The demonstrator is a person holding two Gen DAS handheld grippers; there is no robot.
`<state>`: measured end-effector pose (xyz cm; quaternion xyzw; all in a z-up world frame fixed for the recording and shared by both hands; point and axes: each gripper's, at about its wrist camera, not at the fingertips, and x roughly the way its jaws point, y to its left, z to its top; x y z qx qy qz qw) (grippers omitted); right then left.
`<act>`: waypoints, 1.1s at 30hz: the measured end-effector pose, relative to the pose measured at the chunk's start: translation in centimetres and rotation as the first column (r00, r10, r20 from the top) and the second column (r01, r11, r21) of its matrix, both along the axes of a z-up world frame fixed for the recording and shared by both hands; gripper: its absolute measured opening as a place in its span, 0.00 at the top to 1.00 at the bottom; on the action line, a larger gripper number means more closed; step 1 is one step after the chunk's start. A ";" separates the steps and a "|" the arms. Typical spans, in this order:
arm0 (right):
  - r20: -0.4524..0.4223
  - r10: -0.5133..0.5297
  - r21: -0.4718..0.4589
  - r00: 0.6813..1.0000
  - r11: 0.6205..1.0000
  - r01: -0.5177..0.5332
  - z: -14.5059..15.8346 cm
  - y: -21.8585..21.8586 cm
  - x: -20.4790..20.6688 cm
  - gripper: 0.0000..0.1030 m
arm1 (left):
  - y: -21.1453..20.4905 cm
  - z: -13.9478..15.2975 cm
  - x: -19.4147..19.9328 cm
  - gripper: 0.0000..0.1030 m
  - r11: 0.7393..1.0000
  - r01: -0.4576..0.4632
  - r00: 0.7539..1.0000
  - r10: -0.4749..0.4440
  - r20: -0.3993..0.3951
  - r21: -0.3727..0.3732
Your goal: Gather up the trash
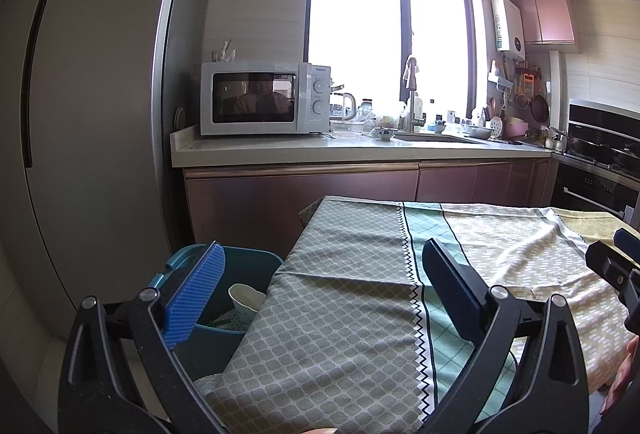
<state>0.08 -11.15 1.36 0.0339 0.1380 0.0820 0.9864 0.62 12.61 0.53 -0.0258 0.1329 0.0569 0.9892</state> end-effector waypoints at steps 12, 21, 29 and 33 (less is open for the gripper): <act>-0.001 -0.001 -0.001 1.000 1.000 0.001 -0.1 -0.1 -0.1 0.06 | -0.2 -0.1 0.1 0.05 1.000 0.003 1.000 -0.003 -0.002 -0.001; -0.001 -0.004 0.003 1.000 1.000 0.004 -0.1 -0.1 -0.1 0.06 | -0.4 -0.4 0.4 0.05 1.000 0.006 1.000 -0.006 -0.007 -0.001; -0.003 -0.006 0.003 1.000 1.000 0.006 -0.2 -0.2 -0.1 0.06 | -0.5 -0.4 0.4 0.05 1.000 0.008 1.000 -0.008 -0.009 -0.003; -0.006 -0.007 0.004 1.000 1.000 0.007 -0.3 -0.1 0.0 0.06 | -0.8 -0.7 0.5 0.05 1.000 0.012 1.000 -0.012 -0.014 -0.004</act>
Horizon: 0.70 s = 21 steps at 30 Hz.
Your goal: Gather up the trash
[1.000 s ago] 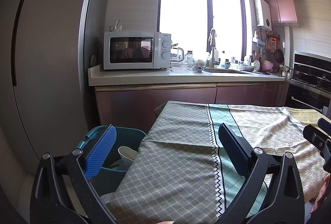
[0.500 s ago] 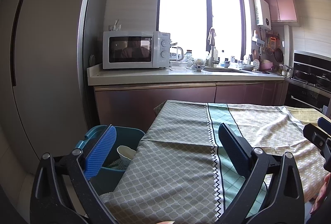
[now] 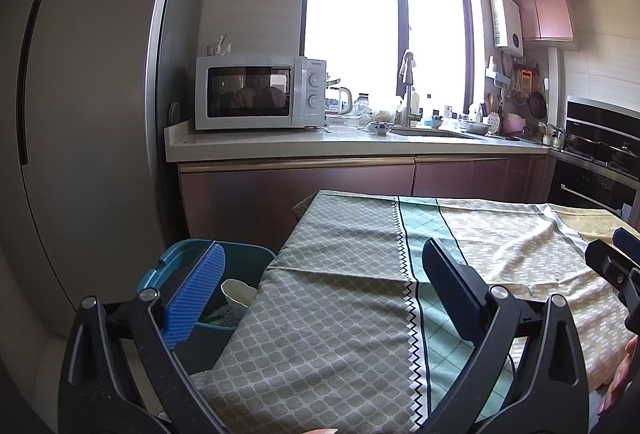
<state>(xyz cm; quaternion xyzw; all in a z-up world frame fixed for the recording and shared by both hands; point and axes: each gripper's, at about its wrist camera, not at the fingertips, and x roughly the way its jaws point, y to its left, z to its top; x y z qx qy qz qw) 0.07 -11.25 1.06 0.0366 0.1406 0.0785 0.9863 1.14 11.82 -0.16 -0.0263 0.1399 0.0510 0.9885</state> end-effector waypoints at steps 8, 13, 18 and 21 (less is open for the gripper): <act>-0.001 -0.003 0.003 1.000 1.000 0.003 -0.2 -0.1 0.0 0.06 | -0.4 -0.3 0.2 0.05 1.000 0.003 1.000 -0.003 -0.006 0.001; -0.003 -0.004 0.005 1.000 1.000 0.004 -0.2 -0.2 0.0 0.06 | -0.5 -0.4 0.7 0.05 1.000 0.008 1.000 -0.008 -0.010 -0.002; -0.003 -0.005 0.006 1.000 1.000 0.005 -0.2 -0.2 0.0 0.06 | -0.6 -0.5 0.9 0.05 1.000 0.010 1.000 -0.010 -0.016 -0.005; -0.005 -0.005 0.008 1.000 1.000 0.005 -0.2 -0.3 0.0 0.06 | -0.6 -0.5 1.0 0.05 1.000 0.012 1.000 -0.012 -0.018 -0.004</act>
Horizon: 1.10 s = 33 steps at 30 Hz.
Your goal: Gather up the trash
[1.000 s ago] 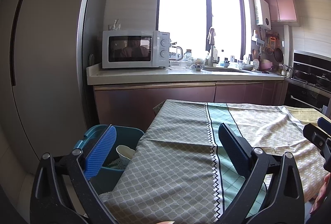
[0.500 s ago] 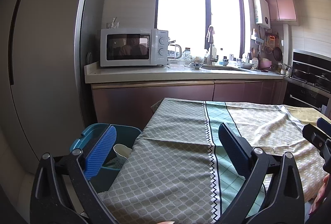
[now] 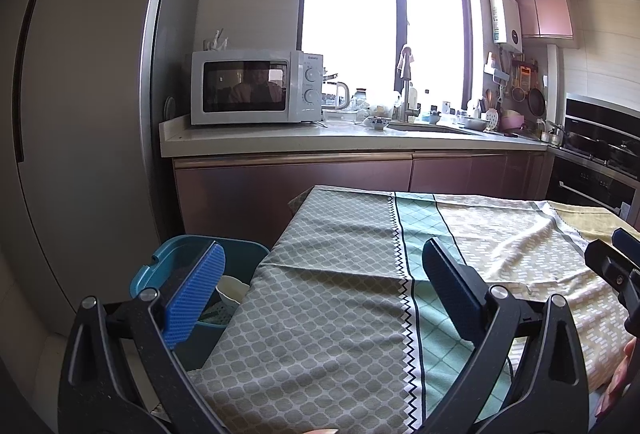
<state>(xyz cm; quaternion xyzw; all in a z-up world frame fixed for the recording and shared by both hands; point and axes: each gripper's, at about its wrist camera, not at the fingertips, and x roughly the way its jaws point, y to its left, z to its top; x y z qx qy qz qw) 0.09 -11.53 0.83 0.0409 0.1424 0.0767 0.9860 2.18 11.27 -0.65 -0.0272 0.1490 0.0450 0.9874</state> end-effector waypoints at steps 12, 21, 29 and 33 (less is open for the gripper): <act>-0.002 0.000 0.001 1.000 1.000 0.000 0.0 -0.2 0.1 0.06 | -0.1 0.0 0.5 0.05 1.000 0.009 1.000 -0.009 -0.013 0.001; -0.014 -0.004 0.011 1.000 1.000 0.004 -0.2 -1.0 0.8 0.06 | -0.8 -0.2 2.1 0.05 1.000 0.025 0.998 -0.024 -0.056 0.003; -0.048 -0.039 0.011 0.998 0.999 0.040 -0.4 -3.6 2.3 0.06 | -2.2 -0.9 7.0 0.05 0.995 0.085 0.971 -0.094 -0.220 -0.050; -0.146 -0.096 -0.027 0.985 0.995 0.093 -1.0 -6.6 4.7 0.06 | -3.3 -2.2 11.8 0.05 0.995 0.090 0.930 -0.101 -0.352 -0.049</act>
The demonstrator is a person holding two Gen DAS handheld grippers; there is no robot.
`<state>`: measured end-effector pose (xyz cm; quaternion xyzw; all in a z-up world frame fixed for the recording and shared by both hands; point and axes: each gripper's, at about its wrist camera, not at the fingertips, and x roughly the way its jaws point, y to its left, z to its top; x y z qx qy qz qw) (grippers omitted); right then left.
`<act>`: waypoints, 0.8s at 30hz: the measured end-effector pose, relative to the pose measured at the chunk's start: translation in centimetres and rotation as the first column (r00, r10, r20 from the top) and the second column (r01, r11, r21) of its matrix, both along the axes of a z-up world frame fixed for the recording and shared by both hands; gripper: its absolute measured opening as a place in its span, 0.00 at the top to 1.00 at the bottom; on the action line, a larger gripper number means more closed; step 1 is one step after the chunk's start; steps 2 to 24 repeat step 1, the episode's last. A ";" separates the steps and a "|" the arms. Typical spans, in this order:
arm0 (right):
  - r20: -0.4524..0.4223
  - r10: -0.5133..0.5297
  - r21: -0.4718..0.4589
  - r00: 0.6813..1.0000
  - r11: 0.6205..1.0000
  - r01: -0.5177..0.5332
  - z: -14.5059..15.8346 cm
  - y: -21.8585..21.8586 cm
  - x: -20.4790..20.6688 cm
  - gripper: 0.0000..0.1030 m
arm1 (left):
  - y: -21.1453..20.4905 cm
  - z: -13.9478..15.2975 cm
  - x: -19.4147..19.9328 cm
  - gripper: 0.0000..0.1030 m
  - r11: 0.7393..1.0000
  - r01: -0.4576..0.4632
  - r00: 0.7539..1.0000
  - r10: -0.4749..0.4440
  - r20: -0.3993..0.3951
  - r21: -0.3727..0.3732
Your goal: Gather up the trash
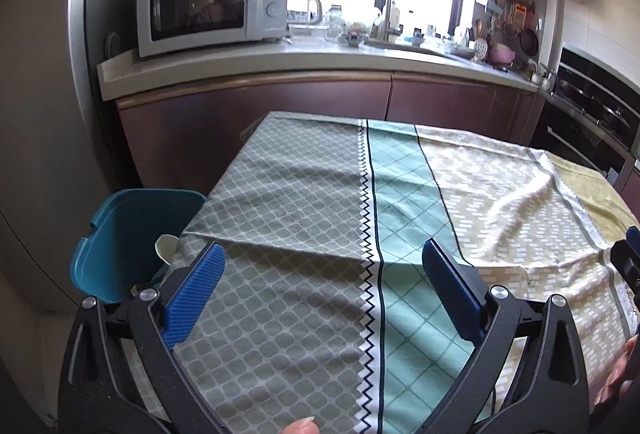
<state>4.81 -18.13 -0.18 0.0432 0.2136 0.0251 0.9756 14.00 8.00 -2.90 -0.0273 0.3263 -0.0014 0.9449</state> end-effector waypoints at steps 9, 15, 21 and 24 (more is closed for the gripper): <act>-0.029 -0.016 -0.008 0.999 1.000 0.015 -0.2 -0.9 0.8 0.06 | -0.4 -0.6 1.4 0.05 1.000 0.000 0.999 0.001 -0.037 0.019; -0.029 -0.016 -0.008 0.999 1.000 0.015 -0.2 -0.9 0.8 0.06 | -0.4 -0.6 1.4 0.05 1.000 0.000 0.999 0.001 -0.037 0.019; -0.029 -0.016 -0.008 0.999 1.000 0.015 -0.2 -0.9 0.8 0.06 | -0.4 -0.6 1.4 0.05 1.000 0.000 0.999 0.001 -0.037 0.019; -0.029 -0.016 -0.008 0.999 1.000 0.015 -0.2 -0.9 0.8 0.06 | -0.4 -0.6 1.4 0.05 1.000 0.000 0.999 0.001 -0.037 0.019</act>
